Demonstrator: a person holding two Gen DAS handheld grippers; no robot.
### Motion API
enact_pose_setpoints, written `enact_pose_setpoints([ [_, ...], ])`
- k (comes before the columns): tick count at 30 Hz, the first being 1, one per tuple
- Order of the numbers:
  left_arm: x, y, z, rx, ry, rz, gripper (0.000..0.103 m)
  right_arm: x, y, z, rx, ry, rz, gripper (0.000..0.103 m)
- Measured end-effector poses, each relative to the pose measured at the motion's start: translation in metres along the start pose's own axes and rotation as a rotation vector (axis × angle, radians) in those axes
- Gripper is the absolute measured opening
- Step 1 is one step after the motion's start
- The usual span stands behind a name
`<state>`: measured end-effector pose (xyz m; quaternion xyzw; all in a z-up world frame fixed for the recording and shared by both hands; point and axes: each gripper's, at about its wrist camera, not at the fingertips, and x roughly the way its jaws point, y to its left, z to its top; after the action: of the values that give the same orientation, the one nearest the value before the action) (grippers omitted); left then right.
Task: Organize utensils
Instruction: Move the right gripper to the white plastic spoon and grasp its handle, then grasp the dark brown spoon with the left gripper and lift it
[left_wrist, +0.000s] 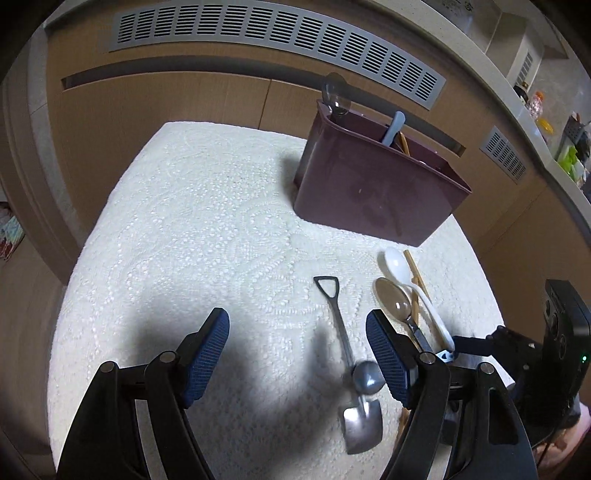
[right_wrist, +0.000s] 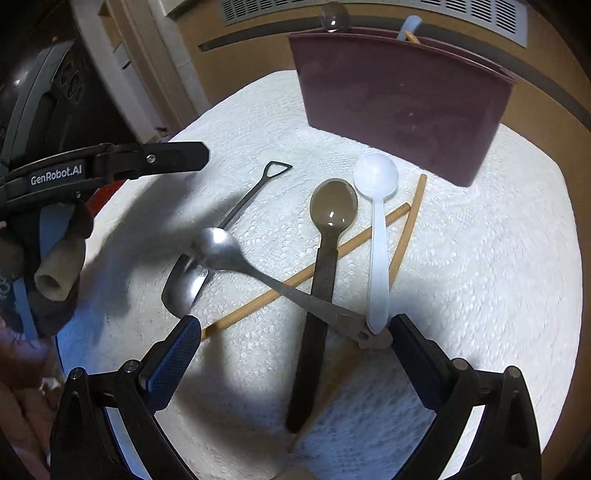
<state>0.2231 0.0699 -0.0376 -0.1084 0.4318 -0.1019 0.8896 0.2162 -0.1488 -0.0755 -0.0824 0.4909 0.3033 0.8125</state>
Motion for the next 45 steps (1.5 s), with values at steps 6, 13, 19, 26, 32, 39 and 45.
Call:
enact_pose_setpoints([
  [6,-0.007,0.012,-0.001,-0.025,-0.007,0.031,0.079,-0.011,-0.010,-0.010,0.136,-0.065,0.037,0.103],
  [13,-0.007,0.012,-0.001,-0.023,-0.011,0.047,0.079,-0.006,-0.009,-0.001,0.099,0.000,0.013,0.102],
  [19,-0.004,0.010,-0.004,0.003,-0.016,0.098,0.079,-0.020,0.003,0.030,-0.065,-0.145,-0.277,0.079],
  [26,-0.002,0.008,-0.011,0.039,-0.031,0.150,0.079,0.005,-0.020,0.078,-0.007,-0.106,-0.298,0.095],
  [32,0.006,0.016,-0.015,0.020,0.010,0.139,0.079,0.035,-0.016,0.095,-0.018,-0.089,-0.321,0.065],
  [39,0.007,0.016,-0.017,0.010,0.036,0.139,0.079,0.056,-0.020,0.102,-0.006,-0.061,-0.325,0.041],
  [45,0.004,0.006,-0.019,0.033,0.046,0.143,0.079,0.028,-0.018,0.094,0.004,-0.091,-0.301,0.027],
])
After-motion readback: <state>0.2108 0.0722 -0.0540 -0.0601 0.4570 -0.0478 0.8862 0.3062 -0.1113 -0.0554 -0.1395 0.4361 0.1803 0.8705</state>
